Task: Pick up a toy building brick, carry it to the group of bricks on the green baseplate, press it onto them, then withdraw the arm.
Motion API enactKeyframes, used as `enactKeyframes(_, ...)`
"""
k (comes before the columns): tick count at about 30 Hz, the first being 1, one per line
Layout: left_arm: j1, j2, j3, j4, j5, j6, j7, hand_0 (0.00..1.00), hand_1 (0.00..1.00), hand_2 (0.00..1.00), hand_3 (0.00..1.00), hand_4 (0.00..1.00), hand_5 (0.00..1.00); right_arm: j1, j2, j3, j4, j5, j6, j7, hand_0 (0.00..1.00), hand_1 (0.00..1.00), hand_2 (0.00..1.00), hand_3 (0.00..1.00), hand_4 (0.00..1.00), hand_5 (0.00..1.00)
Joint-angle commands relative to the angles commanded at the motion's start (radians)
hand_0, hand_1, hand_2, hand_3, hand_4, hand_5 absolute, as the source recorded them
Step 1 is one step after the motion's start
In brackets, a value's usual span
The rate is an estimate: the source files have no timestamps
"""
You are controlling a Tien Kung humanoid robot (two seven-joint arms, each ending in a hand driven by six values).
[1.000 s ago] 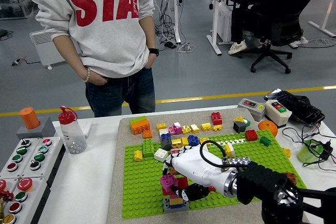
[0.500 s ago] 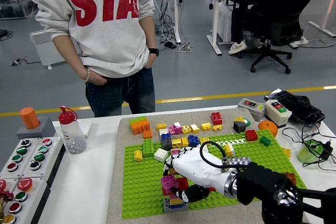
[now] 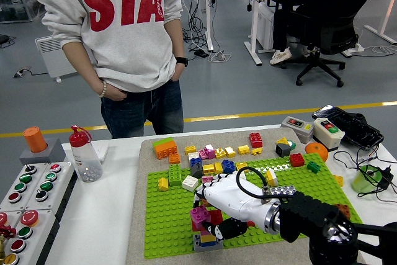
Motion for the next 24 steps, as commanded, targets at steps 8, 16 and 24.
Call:
enactKeyframes(8, 0.001, -0.001, 0.0, 0.0, 0.002, 0.0, 0.001, 0.653, 0.688, 0.673, 0.575, 0.282, 0.998, -0.002, 0.001, 0.001, 0.0, 0.003, 0.002, -0.002, 0.89, 0.796, 0.897, 0.736, 0.594, 0.302)
enactKeyframes(16, 0.004, -0.001, -0.002, 0.0, 0.005, 0.001, 0.001, 0.652, 0.687, 0.672, 0.575, 0.282, 0.998, -0.004, 0.002, -0.002, 0.001, 0.008, 0.006, -0.004, 0.892, 0.801, 0.908, 0.744, 0.611, 0.318)
enactKeyframes(24, 0.005, -0.002, -0.002, 0.0, 0.006, 0.001, 0.001, 0.653, 0.688, 0.673, 0.575, 0.281, 0.998, -0.005, 0.002, -0.001, 0.003, 0.01, 0.005, -0.007, 0.892, 0.802, 0.914, 0.753, 0.616, 0.32)
